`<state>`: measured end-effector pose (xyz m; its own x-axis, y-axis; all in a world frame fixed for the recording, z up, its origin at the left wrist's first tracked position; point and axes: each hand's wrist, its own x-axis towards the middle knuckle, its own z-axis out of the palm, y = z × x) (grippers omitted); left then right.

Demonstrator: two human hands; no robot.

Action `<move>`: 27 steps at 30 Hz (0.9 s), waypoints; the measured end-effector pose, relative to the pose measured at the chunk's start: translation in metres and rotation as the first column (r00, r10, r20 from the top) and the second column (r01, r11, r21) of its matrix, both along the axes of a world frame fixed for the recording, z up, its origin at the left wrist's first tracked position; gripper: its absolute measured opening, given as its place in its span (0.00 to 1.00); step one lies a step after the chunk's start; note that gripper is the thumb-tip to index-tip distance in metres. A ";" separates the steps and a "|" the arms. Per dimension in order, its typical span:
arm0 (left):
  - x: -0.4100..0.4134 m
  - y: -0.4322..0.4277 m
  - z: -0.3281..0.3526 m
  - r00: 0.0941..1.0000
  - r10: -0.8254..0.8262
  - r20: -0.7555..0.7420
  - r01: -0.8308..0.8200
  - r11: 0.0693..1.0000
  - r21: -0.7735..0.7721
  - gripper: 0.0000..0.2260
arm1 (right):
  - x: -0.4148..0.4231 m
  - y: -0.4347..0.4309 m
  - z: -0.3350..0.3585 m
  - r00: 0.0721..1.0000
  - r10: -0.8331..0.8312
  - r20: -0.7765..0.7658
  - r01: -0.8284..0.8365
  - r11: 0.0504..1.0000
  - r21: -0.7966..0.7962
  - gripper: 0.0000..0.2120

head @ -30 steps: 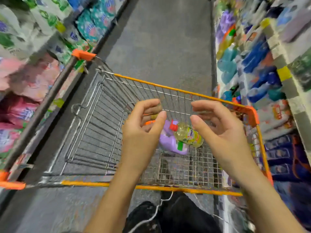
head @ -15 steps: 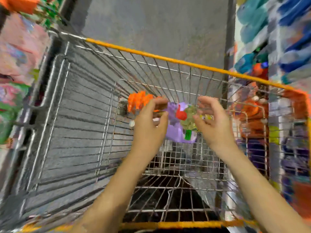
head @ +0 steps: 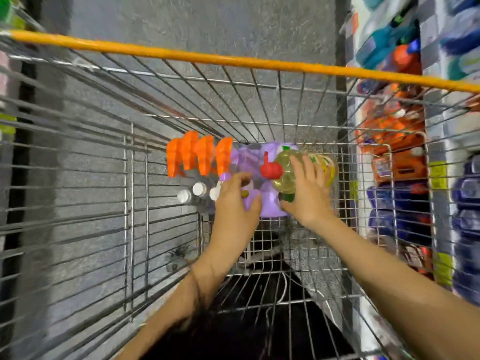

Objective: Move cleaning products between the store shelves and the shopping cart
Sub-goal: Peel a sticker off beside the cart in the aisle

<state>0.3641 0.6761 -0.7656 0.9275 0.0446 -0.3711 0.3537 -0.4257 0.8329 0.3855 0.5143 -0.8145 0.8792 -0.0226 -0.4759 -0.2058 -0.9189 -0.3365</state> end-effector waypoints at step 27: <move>-0.023 -0.004 0.008 0.949 -0.288 -0.128 0.293 0.956 0.021 0.26 | -0.032 -0.029 0.041 0.935 -0.199 0.293 0.130 0.962 0.239 0.49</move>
